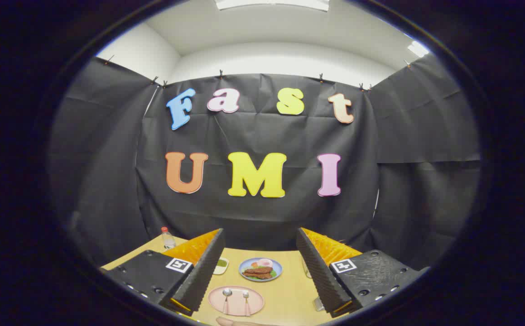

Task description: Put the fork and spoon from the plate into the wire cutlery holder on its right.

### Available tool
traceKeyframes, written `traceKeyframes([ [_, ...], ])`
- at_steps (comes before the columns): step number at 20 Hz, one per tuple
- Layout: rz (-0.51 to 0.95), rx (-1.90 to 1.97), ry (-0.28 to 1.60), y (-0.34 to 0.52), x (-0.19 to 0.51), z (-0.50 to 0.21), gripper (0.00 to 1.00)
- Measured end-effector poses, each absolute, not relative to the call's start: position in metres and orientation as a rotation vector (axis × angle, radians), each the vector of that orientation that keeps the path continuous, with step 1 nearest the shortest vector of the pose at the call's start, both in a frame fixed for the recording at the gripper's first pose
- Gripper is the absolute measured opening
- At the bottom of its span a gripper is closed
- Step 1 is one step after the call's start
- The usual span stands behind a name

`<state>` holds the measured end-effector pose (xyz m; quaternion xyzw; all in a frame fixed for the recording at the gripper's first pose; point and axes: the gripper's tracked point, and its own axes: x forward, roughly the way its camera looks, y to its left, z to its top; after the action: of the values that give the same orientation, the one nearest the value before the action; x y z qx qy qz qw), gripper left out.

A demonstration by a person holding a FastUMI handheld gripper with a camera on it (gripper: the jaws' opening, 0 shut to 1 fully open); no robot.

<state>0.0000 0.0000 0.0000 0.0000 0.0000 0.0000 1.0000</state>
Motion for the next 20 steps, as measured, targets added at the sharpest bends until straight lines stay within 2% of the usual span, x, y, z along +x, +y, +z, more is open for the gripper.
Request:
traceKeyframes([
  [13,0.035,0.009,0.096,-0.003,0.018,-0.039,0.95],
  [20,0.040,-0.019,0.227,0.007,0.039,-0.111,0.95],
])
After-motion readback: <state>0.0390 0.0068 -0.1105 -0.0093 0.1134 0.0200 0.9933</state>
